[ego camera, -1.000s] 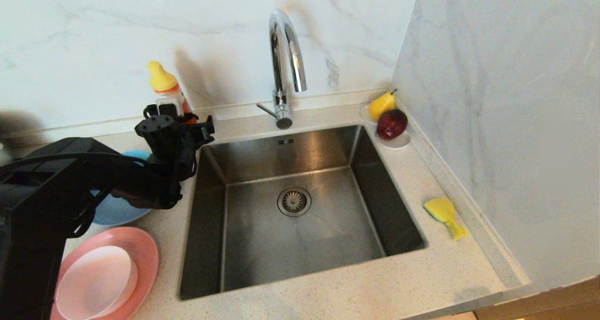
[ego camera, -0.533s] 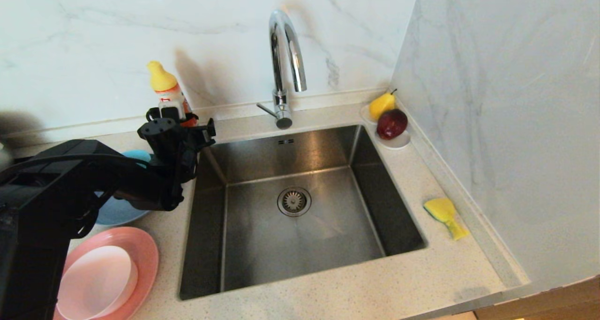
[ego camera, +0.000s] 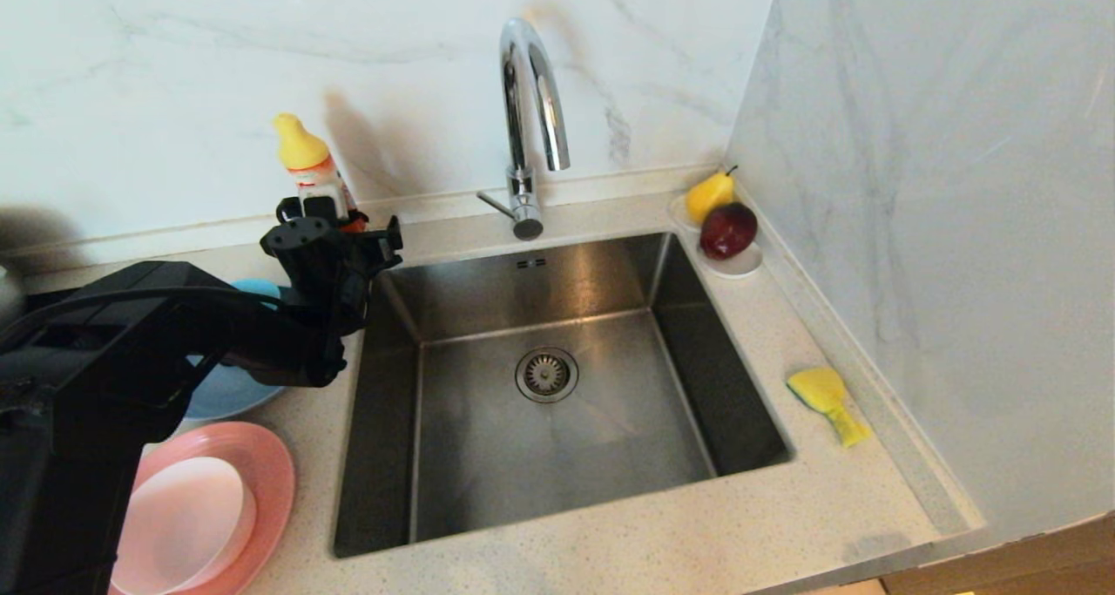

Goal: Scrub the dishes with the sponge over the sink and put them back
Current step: Grab the dish soap

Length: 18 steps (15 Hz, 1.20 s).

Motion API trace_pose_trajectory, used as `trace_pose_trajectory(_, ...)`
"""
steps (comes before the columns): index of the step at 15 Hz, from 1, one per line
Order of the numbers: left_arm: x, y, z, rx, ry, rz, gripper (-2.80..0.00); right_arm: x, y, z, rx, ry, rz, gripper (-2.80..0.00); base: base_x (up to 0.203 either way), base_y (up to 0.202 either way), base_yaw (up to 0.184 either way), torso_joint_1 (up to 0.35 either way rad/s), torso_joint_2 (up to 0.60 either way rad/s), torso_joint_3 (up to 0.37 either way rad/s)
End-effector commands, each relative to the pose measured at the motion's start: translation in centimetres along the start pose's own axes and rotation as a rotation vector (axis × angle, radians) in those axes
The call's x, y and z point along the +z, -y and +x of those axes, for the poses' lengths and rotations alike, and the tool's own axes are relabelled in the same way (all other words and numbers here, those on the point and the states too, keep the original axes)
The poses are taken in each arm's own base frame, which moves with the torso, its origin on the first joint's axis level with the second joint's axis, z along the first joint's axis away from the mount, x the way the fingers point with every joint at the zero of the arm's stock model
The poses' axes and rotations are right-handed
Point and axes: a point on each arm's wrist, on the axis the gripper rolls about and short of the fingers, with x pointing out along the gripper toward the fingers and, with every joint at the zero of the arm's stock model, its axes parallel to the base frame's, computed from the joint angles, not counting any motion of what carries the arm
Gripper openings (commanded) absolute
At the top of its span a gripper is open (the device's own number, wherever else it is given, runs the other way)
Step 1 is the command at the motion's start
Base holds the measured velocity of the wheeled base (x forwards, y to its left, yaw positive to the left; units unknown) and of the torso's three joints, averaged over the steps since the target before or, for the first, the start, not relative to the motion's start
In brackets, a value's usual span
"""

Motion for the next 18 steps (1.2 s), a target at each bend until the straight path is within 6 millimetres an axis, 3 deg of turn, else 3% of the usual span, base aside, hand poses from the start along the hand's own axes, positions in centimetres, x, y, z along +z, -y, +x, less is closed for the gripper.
trace_pose_trajectory(1,-0.36,0.03,0.15,0.003,0.003,0.0,0.0,0.0,0.0,-0.01,0.001,0.002,0.0,-2.8,0.0,0.0,0.0,0.0,0.0,0.0)
trace_pose_trajectory(13,-0.81,0.21,0.61,0.006,0.011,0.009,0.0,0.0,0.0,0.0,0.001,0.001,0.0,-2.8,0.0,0.0,0.0,0.0,0.0,0.0)
trace_pose_trajectory(14,-0.76,0.2,0.64,0.014,0.013,0.011,-2.8,0.0,0.0,-0.01,0.001,0.002,0.0,-2.8,0.0,0.0,0.0,0.0,0.0,0.0)
trace_pose_trajectory(18,-1.18,0.13,0.79,0.02,0.006,0.016,-2.8,0.0,0.0,-0.01,0.001,0.002,0.0,-2.8,0.0,0.0,0.0,0.0,0.0,0.0)
